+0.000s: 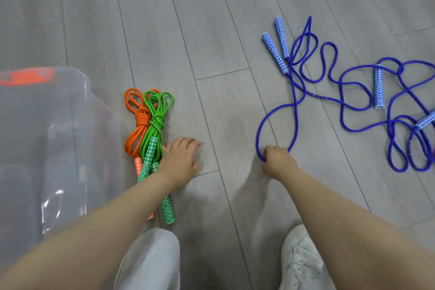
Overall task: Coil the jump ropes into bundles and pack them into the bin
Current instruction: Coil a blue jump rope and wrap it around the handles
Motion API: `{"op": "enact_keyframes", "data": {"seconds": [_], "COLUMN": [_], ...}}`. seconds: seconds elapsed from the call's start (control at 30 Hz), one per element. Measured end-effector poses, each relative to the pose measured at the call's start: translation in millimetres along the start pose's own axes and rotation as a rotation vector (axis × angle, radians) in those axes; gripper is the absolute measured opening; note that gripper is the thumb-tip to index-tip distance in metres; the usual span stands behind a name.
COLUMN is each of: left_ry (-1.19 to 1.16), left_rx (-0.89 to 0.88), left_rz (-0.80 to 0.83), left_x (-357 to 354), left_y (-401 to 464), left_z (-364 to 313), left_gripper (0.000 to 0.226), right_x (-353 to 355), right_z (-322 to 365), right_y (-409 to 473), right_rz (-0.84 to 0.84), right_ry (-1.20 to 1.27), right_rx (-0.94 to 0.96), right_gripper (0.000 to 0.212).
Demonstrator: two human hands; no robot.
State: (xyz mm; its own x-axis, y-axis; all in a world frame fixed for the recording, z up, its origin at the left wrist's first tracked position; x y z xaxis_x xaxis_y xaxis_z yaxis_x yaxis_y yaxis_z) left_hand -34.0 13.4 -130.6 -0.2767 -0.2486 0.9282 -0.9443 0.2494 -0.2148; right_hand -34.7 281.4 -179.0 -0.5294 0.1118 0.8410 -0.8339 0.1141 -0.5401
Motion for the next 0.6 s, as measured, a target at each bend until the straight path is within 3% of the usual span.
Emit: {"op": "enact_keyframes", "data": {"seconds": [0.1, 0.17, 0.23, 0.3, 0.33, 0.37, 0.5, 0.6], "left_ry": [-0.046, -0.078, -0.126, -0.184, -0.208, -0.225, -0.254, -0.262], "left_rx": [0.015, 0.030, 0.066, 0.101, 0.115, 0.125, 0.122, 0.123], "left_rz": [0.006, -0.001, -0.032, -0.062, -0.068, -0.068, -0.067, -0.011], "left_x": [-2.0, -3.0, -1.0, 1.5, 3.0, 3.3, 1.5, -6.3], "left_y": [2.4, 6.0, 10.3, 13.6, 14.3, 14.4, 12.8, 10.8], "left_z": [0.1, -0.2, 0.4, 0.9, 0.7, 0.2, -1.8, -2.0], "left_gripper": [0.055, 0.052, 0.051, 0.050, 0.049, 0.047, 0.035, 0.037], "right_x": [-6.6, -8.6, -27.0, -45.2, -46.1, -44.7, -25.8, -5.8], "right_z": [29.6, 65.8, 101.5, 132.4, 140.2, 141.2, 104.7, 71.2], "right_y": [-13.6, -29.1, -57.5, -103.8, -116.5, -114.7, -46.8, -15.5], "right_rz": [-0.047, 0.010, 0.351, 0.905, 1.068, 1.081, 0.495, 0.165], "right_ry": [0.113, 0.295, 0.611, 0.957, 1.029, 1.040, 0.950, 0.799], "right_rx": [0.055, 0.151, 0.147, 0.020, -0.004, 0.009, -0.040, -0.038], "right_gripper": [0.021, 0.008, 0.015, 0.020, 0.019, 0.017, 0.009, 0.016]}}
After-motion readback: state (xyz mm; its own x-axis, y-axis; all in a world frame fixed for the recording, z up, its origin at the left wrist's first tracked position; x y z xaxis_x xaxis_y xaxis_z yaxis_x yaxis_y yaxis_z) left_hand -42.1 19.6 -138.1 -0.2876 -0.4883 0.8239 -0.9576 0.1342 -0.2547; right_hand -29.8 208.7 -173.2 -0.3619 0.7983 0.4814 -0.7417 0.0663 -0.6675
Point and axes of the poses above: each hand's wrist, its own y-axis towards the middle knuckle, its own x-axis out of the back of the hand, z = x × y, the point moved 9 cm from there along y, towards the middle knuckle, and after that the axes turned 10 degrees about -z, right-handed, at the moved point
